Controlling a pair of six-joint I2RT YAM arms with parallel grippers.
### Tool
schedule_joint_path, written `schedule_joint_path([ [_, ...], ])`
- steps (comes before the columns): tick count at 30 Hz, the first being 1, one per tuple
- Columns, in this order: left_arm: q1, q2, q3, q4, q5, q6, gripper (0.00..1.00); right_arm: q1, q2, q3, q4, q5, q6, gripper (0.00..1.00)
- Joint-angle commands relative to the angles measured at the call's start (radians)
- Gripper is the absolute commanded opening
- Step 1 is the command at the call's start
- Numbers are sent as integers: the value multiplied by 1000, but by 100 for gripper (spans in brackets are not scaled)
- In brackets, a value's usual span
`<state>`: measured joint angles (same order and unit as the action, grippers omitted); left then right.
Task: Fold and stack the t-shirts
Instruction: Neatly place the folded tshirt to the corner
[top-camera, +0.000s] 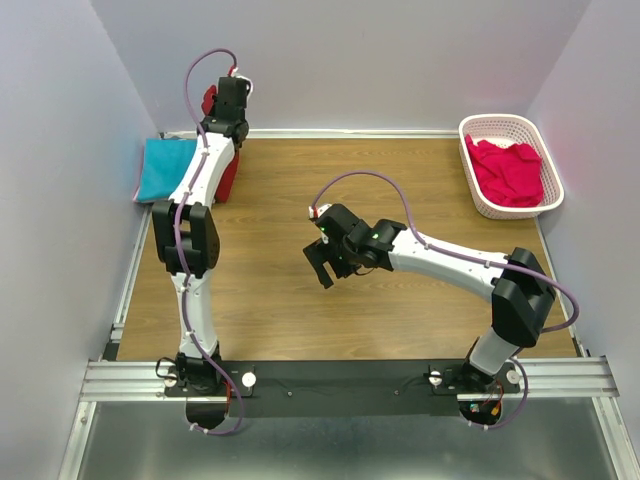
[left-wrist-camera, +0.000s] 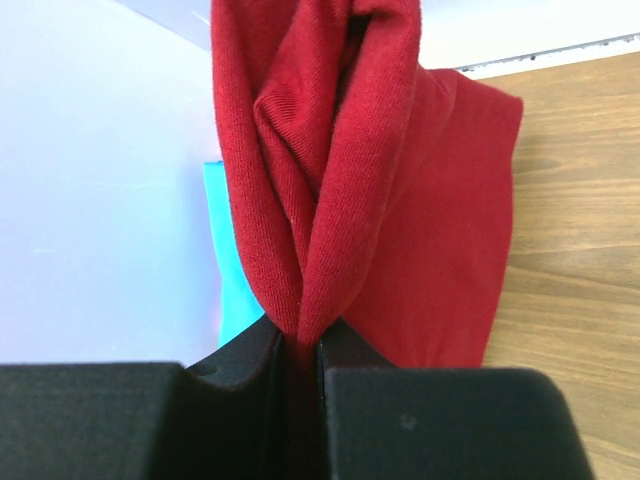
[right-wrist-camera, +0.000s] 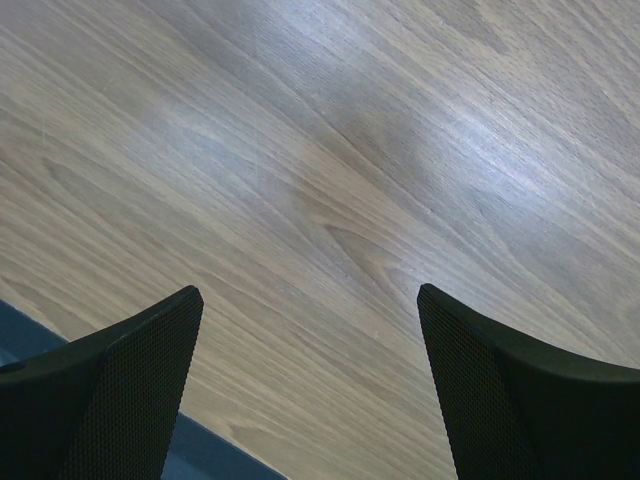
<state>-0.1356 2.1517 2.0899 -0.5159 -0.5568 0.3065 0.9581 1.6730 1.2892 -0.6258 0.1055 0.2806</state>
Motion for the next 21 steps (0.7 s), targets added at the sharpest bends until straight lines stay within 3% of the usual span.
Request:
schedule_joint_path([
  [1, 21, -61, 58, 2, -42, 8, 0, -2, 14, 28, -20, -9, 11, 95],
  [21, 105, -82, -13, 62, 14, 14, 0, -2, 45, 51, -37, -23, 8, 95],
])
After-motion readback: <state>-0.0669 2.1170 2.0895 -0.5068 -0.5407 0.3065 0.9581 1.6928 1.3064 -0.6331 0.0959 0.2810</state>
